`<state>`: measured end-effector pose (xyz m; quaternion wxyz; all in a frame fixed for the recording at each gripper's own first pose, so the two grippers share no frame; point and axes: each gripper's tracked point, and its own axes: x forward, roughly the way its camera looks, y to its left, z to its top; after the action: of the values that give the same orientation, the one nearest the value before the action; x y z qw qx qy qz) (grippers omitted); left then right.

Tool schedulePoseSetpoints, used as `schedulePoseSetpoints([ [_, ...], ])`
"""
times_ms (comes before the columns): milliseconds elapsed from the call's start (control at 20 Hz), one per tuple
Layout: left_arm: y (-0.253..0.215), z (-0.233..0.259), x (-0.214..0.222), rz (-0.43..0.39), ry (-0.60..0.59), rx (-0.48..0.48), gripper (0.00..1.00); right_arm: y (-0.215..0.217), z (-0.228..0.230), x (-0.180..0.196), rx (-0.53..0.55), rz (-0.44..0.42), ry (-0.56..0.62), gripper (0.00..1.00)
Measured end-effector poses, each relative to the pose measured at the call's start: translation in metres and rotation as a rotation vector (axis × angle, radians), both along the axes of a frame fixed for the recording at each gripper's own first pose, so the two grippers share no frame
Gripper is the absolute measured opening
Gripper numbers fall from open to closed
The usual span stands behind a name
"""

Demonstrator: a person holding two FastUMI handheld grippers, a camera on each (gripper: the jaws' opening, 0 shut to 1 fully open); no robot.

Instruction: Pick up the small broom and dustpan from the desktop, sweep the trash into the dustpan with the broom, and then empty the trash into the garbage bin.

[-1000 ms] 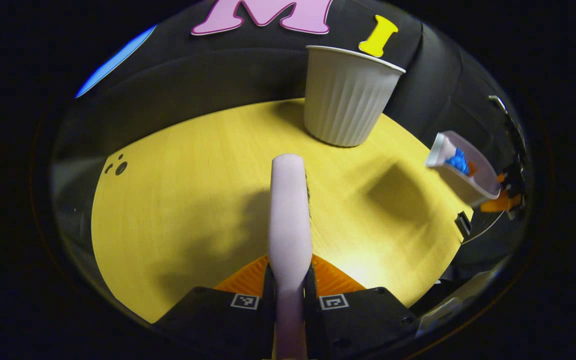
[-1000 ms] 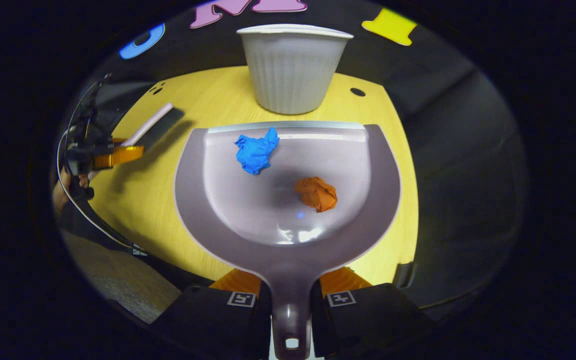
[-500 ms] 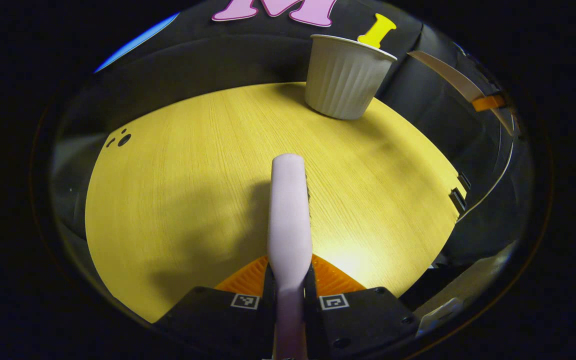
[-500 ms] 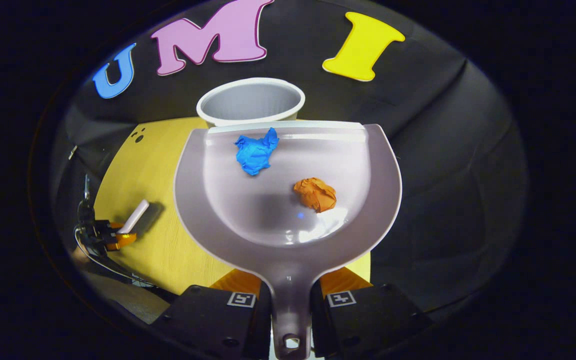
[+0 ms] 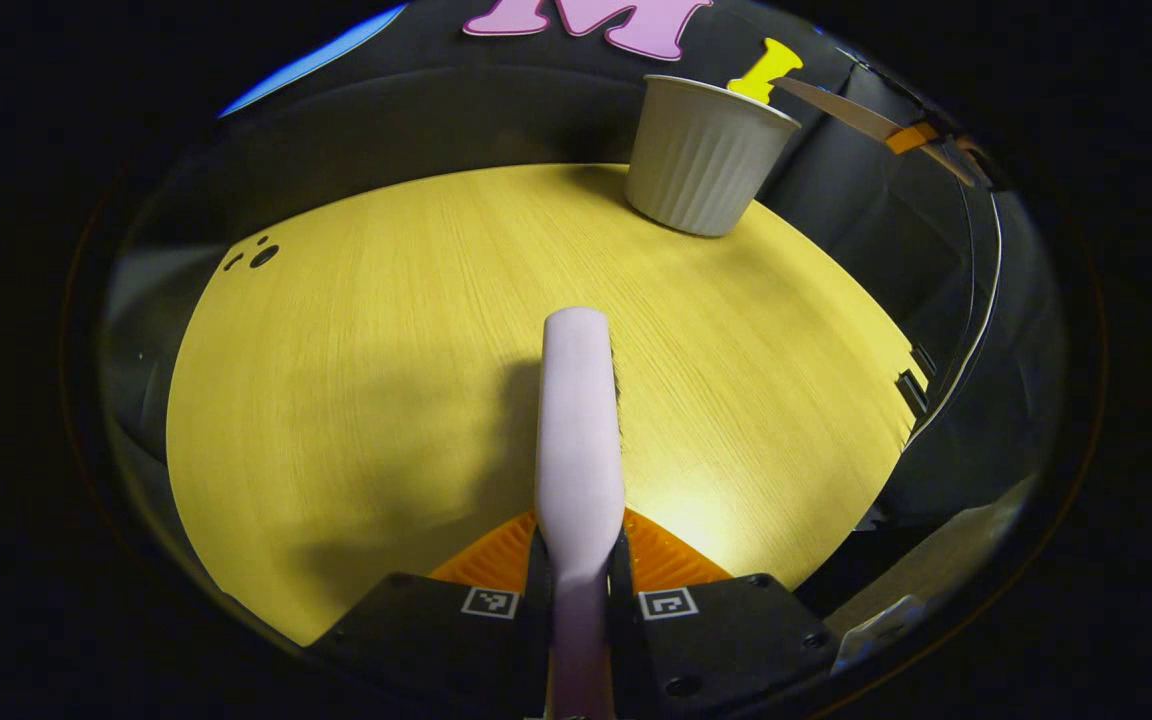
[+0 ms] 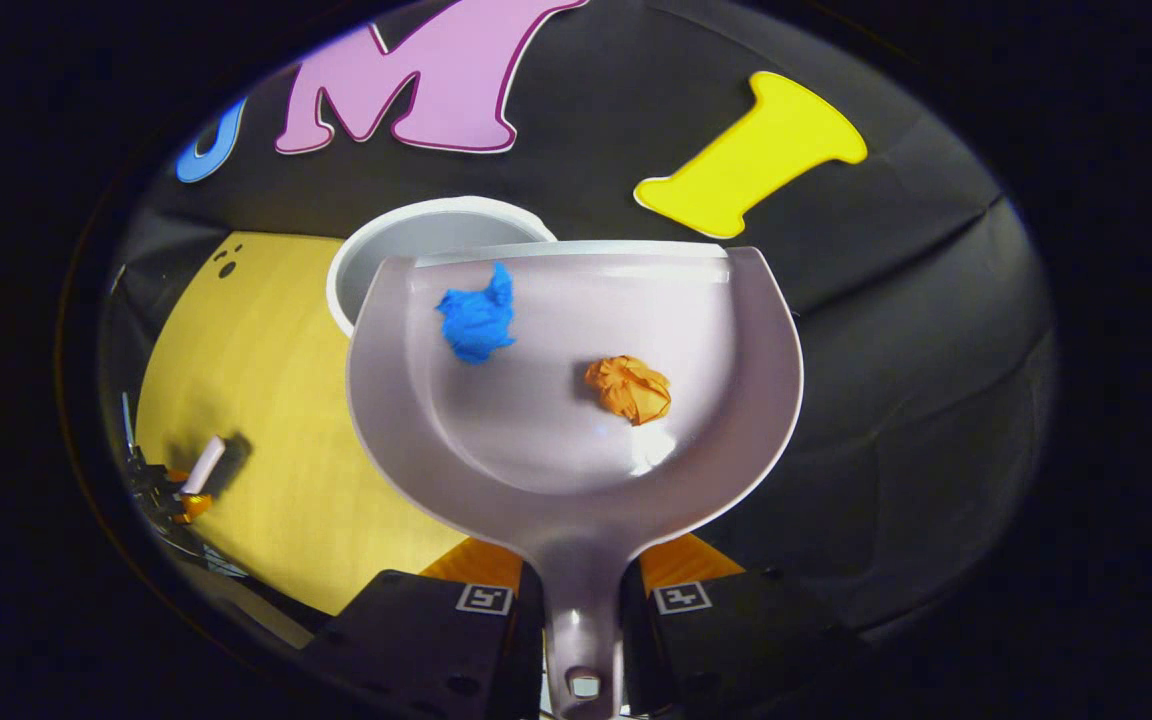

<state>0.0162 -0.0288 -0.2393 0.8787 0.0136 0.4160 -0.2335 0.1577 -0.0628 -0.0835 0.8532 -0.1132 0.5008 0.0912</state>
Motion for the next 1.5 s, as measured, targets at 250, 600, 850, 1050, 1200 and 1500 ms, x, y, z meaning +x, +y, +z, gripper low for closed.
schedulePoseSetpoints([
  [250, 0.019, -0.005, 0.005, 0.032, 0.001, -0.002, 0.29, 0.013, -0.001, 0.032, -0.092, 0.071, 0.053, 0.35],
  [600, 0.032, -0.008, 0.013, 0.051, 0.004, -0.004, 0.29, 0.012, 0.007, 0.069, -0.372, 0.277, 0.132, 0.35],
  [850, 0.031, -0.011, 0.015, 0.068, 0.017, -0.019, 0.29, 0.011, 0.009, 0.100, -0.528, 0.411, 0.182, 0.35],
  [1050, 0.035, -0.013, 0.016, 0.093, 0.025, -0.023, 0.29, 0.017, 0.009, 0.110, -0.591, 0.497, 0.216, 0.35],
  [1200, 0.039, -0.015, 0.016, 0.111, 0.031, -0.022, 0.29, 0.022, 0.008, 0.113, -0.607, 0.525, 0.220, 0.31],
  [1500, 0.041, -0.015, 0.016, 0.124, 0.026, -0.013, 0.29, 0.024, 0.005, 0.117, -0.586, 0.521, 0.208, 0.35],
])
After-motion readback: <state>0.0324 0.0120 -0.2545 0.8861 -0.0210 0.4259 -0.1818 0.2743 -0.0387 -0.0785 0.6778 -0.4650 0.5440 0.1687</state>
